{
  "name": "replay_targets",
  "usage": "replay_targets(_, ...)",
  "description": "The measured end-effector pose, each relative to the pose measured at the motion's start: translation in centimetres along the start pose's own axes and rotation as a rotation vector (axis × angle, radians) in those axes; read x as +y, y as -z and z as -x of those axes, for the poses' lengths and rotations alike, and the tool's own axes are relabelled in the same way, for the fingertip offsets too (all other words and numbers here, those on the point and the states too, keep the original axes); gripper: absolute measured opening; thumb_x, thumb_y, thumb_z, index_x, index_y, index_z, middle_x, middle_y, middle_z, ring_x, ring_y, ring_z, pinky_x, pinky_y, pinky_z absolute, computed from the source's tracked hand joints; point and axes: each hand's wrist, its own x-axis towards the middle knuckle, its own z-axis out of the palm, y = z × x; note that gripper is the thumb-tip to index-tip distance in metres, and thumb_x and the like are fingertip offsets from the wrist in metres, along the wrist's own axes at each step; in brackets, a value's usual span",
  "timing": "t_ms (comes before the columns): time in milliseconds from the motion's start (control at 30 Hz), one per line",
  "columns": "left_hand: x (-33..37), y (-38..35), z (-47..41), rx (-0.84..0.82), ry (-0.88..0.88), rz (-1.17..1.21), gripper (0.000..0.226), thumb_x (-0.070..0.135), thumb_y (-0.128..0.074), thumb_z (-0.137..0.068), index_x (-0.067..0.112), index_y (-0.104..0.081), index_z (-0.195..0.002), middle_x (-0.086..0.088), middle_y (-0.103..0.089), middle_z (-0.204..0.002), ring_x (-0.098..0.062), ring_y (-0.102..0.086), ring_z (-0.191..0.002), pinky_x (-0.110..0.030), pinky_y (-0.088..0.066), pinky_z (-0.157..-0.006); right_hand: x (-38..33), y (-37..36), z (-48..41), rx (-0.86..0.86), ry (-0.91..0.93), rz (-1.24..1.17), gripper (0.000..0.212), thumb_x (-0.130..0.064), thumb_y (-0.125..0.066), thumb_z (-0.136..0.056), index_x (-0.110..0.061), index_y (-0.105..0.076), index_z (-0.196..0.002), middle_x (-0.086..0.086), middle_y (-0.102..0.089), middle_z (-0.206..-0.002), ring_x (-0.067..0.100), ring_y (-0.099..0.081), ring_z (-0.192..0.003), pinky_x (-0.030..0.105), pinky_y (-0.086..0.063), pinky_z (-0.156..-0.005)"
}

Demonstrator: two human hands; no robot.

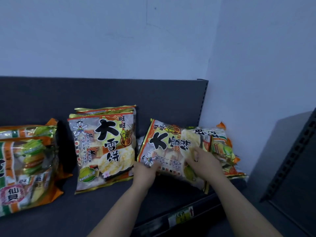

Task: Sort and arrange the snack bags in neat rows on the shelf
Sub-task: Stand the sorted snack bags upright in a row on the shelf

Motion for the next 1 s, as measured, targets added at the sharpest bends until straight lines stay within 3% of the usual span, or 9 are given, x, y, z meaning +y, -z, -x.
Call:
replay_targets(67, -0.2, -0.1, 0.2, 0.004, 0.014, -0.014, 0.084, 0.041, -0.073, -0.083, -0.003, -0.03, -0.14, -0.02, -0.043, -0.137, -0.036, -0.048, -0.12, -0.033, -0.043, -0.087, 0.0, -0.1, 0.4, -0.033, -0.02, -0.034, 0.058, -0.049, -0.056, -0.089, -0.021, -0.041, -0.138, 0.006, -0.062, -0.122, 0.027, -0.062, -0.1, 0.034, -0.052, -0.077)
replay_targets(167, -0.7, -0.2, 0.6, -0.015, 0.04, 0.009, 0.098, 0.039, -0.074, -0.083, -0.003, -0.014, -0.148, -0.024, -0.024, -0.15, -0.039, -0.032, -0.135, -0.038, -0.038, -0.101, -0.1, 0.2, 0.7, 0.025, -0.036, -0.058, 0.067, -0.051, -0.066, -0.082, -0.024, -0.04, -0.137, 0.012, -0.047, -0.134, 0.03, -0.056, -0.109, 0.037, -0.049, -0.084)
replay_targets(333, -1.5, 0.2, 0.8, 0.03, 0.0, 0.075, 0.059, 0.027, -0.08, -0.079, 0.011, -0.037, -0.115, -0.016, -0.042, -0.132, -0.029, -0.048, -0.109, -0.036, -0.046, -0.086, 0.1, 0.5, -1.0, 0.003, 0.078, 0.072, 0.1, -0.055, -0.073, -0.072, -0.029, -0.016, -0.151, 0.008, -0.004, -0.161, 0.032, -0.002, -0.147, 0.049, -0.01, -0.118)
replay_targets(433, -1.4, 0.6, 0.8, 0.064, -0.023, 0.171, 0.075, 0.027, -0.083, -0.075, 0.008, -0.038, -0.132, -0.011, -0.048, -0.131, -0.026, -0.056, -0.104, -0.041, -0.052, -0.089, -0.1, 0.5, -2.4, -0.086, 0.102, 0.084, 0.113, -0.058, -0.074, -0.07, -0.028, -0.005, -0.154, 0.004, 0.002, -0.163, 0.027, 0.006, -0.149, 0.051, 0.0, -0.12)
replay_targets(633, -1.6, 0.9, 0.8, 0.015, 0.012, 0.354, 0.072, 0.031, -0.087, -0.07, 0.009, -0.048, -0.126, -0.007, -0.065, -0.115, -0.022, -0.064, -0.101, -0.042, -0.054, -0.088, -0.5, 0.6, -2.7, -0.127, 0.031, 0.069, 0.123, -0.072, -0.073, -0.061, -0.026, -0.008, -0.154, 0.009, -0.015, -0.159, 0.034, -0.013, -0.145, 0.053, -0.014, -0.116)
replay_targets(700, -1.8, 0.9, 1.1, -0.077, 0.044, 0.341, 0.09, 0.039, -0.087, -0.067, 0.022, -0.036, -0.139, -0.001, -0.06, -0.122, -0.023, -0.061, -0.107, -0.047, -0.055, -0.087, -0.7, 0.2, -2.4, -0.107, 0.008, 0.111, 0.125, -0.075, -0.072, -0.058, -0.026, -0.009, -0.154, 0.01, -0.014, -0.158, 0.035, -0.011, -0.145, 0.054, -0.011, -0.116)
replay_targets(833, -1.0, 1.1, 2.0, -0.259, -0.004, 0.332, 0.113, 0.013, -0.075, -0.083, 0.051, 0.01, -0.148, 0.002, -0.048, -0.135, -0.025, -0.056, -0.112, -0.05, -0.056, -0.08, -0.5, -0.1, -2.2, -0.14, -0.051, 0.099, 0.134, -0.085, -0.068, -0.048, -0.017, -0.016, -0.152, 0.015, -0.018, -0.155, 0.037, -0.015, -0.143, 0.052, -0.02, -0.115)
replay_targets(933, -0.1, 1.4, 2.3, -0.185, -0.175, 0.302, 0.118, 0.005, -0.074, -0.083, 0.05, 0.014, -0.148, 0.001, -0.04, -0.145, -0.024, -0.052, -0.122, -0.05, -0.05, -0.096, -0.4, -0.5, -1.7, -0.175, -0.082, 0.002, 0.141, -0.087, -0.067, -0.043, -0.016, -0.014, -0.153, 0.016, -0.013, -0.156, 0.038, -0.012, -0.145, 0.053, -0.023, -0.115)
replay_targets(1000, 0.4, 2.1, 2.7, -0.11, -0.278, 0.27, 0.116, 0.008, -0.074, -0.083, 0.048, 0.013, -0.149, 0.003, -0.044, -0.138, -0.019, -0.057, -0.113, -0.046, -0.051, -0.095, -0.6, -0.5, -1.1, -0.19, -0.083, -0.165, 0.136, -0.081, -0.072, -0.047, -0.014, -0.016, -0.152, 0.015, -0.018, -0.154, 0.036, -0.019, -0.143, 0.051, -0.03, -0.113)
